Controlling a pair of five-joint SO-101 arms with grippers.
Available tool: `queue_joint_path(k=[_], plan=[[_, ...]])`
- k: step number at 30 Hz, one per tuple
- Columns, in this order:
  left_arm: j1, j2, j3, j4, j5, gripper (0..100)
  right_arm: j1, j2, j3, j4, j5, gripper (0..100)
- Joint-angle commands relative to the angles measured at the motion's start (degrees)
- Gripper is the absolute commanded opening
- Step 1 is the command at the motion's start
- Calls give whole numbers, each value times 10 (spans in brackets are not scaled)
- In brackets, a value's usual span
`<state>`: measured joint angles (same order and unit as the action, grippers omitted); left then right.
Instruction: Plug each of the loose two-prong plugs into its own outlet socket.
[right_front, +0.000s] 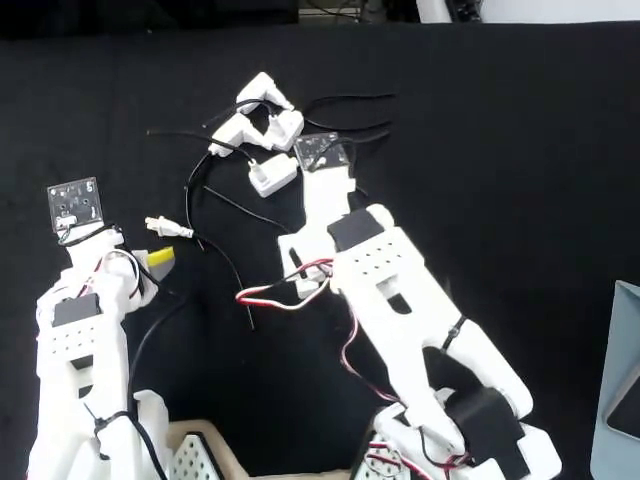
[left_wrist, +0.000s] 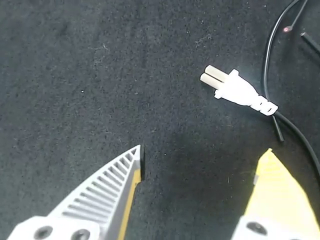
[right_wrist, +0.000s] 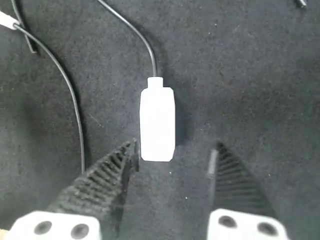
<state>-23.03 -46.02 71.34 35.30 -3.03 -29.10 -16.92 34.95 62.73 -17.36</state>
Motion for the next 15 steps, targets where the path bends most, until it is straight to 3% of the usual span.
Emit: queue_joint_path(k=[1, 3, 11, 15], plan=[[-6, -13, -6, -10, 5, 353, -11, -7, -6, -43, 8, 57], [-6, -13, -6, -10, 5, 353, -8, -7, 9, -69, 38, 9], [-6, -13, -6, -10, 5, 353, 89, -7, 29, -84, 84, 12], [-7, -13, -6, -10, 5, 353, 94, -7, 57, -89, 105, 12]])
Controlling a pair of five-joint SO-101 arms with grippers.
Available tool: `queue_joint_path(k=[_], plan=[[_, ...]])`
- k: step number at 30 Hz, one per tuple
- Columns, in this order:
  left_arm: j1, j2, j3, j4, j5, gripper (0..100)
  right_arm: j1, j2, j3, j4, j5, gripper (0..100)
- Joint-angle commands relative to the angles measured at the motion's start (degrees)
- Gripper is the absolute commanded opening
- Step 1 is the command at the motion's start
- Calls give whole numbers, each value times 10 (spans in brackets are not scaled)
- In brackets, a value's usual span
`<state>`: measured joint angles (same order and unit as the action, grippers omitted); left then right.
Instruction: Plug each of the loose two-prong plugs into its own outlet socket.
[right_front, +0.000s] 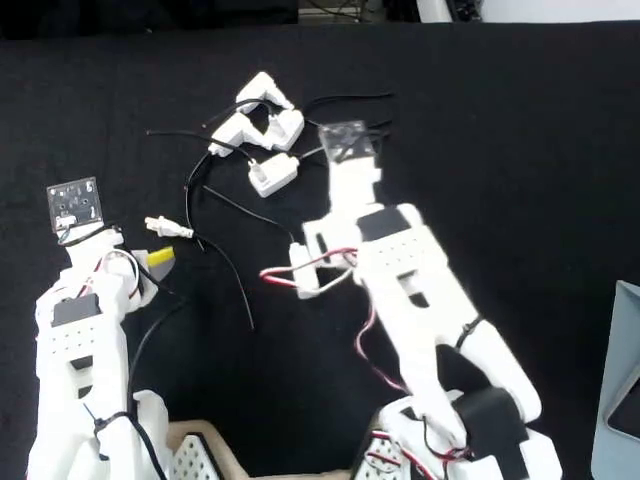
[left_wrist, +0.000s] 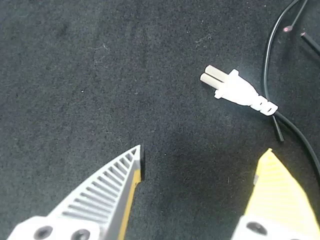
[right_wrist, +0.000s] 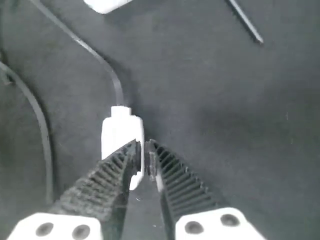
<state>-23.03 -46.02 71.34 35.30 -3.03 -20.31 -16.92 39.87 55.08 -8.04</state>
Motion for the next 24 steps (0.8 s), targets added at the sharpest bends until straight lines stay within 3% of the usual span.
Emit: queue_joint_path(k=[1, 9, 16, 24], plan=[[-8, -13, -6, -10, 5, 353, -4, -7, 16, -19, 11, 12], [-40, -13, -12, -10, 10, 353, -87, -7, 95, -107, 15, 12], [-39, -13, -12, -10, 10, 353, -144, -4, 99, -115, 15, 12], [-39, -13, -12, -10, 10, 353, -161, 143, 31, -113, 14, 12]])
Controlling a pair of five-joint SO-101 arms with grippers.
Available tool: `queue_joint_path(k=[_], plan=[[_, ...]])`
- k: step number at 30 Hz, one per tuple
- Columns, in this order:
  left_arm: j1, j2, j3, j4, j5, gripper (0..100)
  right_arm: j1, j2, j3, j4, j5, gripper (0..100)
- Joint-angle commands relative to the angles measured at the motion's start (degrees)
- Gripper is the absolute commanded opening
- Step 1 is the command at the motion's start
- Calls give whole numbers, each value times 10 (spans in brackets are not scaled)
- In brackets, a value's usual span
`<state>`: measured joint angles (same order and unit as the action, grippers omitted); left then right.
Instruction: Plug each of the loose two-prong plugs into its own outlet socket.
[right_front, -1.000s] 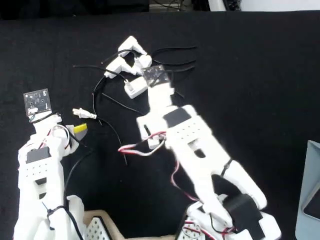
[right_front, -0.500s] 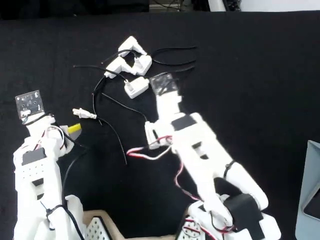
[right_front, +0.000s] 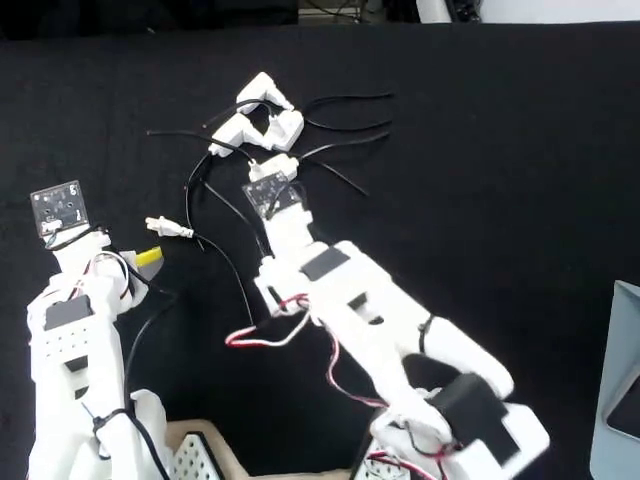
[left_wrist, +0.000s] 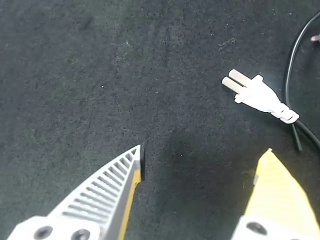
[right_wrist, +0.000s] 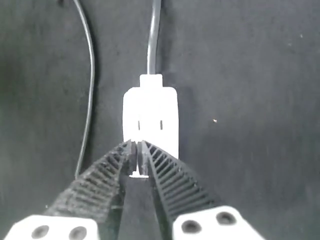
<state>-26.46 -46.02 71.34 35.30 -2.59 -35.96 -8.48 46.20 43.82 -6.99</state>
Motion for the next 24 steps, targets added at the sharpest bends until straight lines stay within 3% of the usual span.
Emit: queue_joint_path(k=[1, 7, 19, 24], plan=[[-5, -13, -12, -10, 5, 353, -4, 79, -41, 0, 4, 12], [-5, -13, -12, -10, 5, 353, -4, 124, -78, 4, 4, 12], [-20, -13, -26, -5, 5, 353, -4, -56, -195, 157, 4, 19], [-84, -13, -42, -4, 6, 353, -22, -20, -231, 156, 4, 165]])
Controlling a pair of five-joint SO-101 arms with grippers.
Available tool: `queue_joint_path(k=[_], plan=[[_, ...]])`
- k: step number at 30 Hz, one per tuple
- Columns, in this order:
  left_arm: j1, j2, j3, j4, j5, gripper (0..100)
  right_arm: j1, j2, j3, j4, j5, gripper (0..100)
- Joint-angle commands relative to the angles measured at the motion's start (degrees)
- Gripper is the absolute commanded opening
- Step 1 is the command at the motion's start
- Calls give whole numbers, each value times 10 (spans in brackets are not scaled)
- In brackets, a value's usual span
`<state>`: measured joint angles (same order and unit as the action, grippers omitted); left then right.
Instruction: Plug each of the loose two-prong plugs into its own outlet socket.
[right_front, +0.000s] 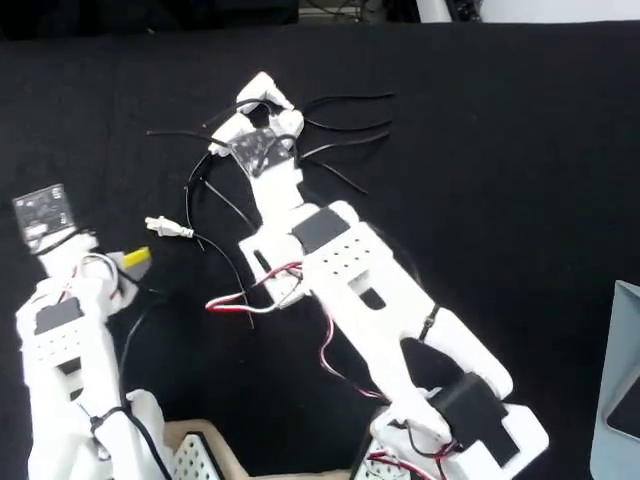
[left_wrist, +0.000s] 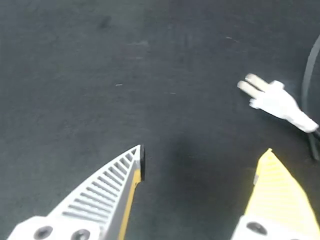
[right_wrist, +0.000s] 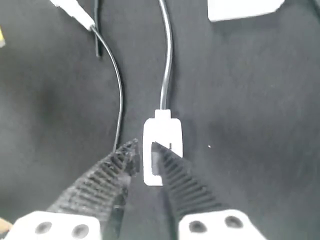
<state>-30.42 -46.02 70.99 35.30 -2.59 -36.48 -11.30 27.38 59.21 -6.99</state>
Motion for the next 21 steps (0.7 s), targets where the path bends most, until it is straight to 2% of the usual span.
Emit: queue_joint_path(k=[1, 5, 10, 21], plan=[[-53, -13, -36, -4, 6, 353, -25, 24, -51, 1, 4, 186], [-66, -11, -12, -8, 5, 353, -55, 106, -92, -29, 4, 194], [-67, -13, -4, -8, 4, 353, -57, 219, -164, -82, 4, 194], [-63, -10, -2, -8, 3, 353, -56, 401, -293, -84, 4, 194]])
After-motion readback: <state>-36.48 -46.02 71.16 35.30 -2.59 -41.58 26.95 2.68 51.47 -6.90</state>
